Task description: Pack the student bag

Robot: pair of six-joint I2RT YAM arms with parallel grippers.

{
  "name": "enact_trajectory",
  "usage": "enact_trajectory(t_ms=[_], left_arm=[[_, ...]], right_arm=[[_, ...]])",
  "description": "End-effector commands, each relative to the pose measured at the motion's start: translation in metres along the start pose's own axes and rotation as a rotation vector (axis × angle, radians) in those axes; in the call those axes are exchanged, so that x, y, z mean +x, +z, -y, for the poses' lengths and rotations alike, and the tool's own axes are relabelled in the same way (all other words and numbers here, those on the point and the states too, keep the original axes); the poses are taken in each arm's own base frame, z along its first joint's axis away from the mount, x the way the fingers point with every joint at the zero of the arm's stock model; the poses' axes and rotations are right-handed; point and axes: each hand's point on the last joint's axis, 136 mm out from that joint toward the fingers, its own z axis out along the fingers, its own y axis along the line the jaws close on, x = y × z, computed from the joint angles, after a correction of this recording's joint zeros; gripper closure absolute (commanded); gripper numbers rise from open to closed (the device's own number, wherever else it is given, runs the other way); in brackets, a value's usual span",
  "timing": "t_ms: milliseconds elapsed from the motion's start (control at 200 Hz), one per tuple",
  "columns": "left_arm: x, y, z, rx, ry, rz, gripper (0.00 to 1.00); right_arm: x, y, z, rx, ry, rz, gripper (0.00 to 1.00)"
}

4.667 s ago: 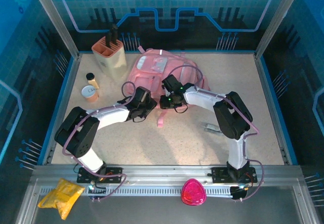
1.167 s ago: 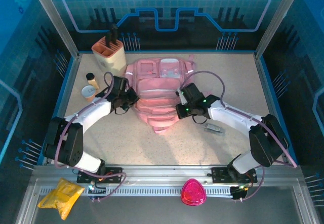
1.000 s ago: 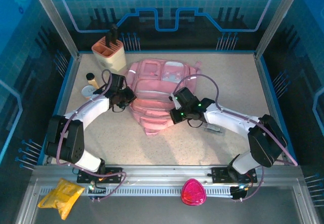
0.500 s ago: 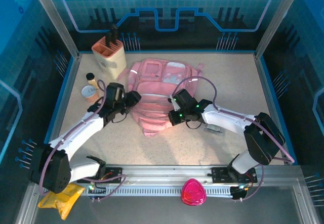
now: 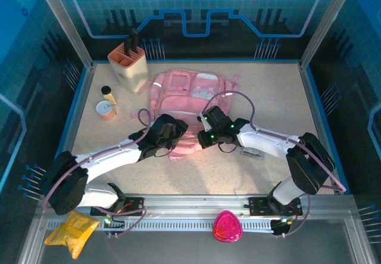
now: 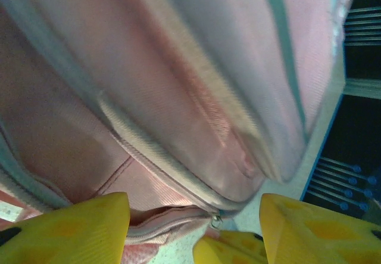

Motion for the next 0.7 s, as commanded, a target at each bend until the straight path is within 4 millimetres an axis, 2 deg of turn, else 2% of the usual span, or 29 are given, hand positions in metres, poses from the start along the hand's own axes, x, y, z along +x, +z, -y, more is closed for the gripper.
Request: enact_trajectory(t_ms=[0, 165, 280, 510, 695], left_arm=[[0.002, 0.011, 0.009, 0.024, -0.105, 0.044, 0.40], [0.008, 0.026, 0.012, 0.009, -0.131, 0.053, 0.42], [0.004, 0.032, 0.015, -0.019, -0.124, 0.086, 0.46], [-0.004, 0.041, 0.009, -0.071, -0.114, 0.142, 0.74], [-0.022, 0.022, 0.004, -0.101, -0.059, 0.214, 0.97]], right_arm=[[0.008, 0.000, -0.010, -0.036, -0.009, -0.016, 1.00], [0.007, -0.001, -0.010, -0.033, -0.009, -0.015, 1.00], [0.005, -0.001, -0.011, -0.035, -0.011, -0.013, 1.00], [0.004, 0.000, -0.006, 0.000, -0.021, -0.020, 1.00], [0.002, -0.010, 0.013, 0.109, -0.049, -0.009, 1.00]])
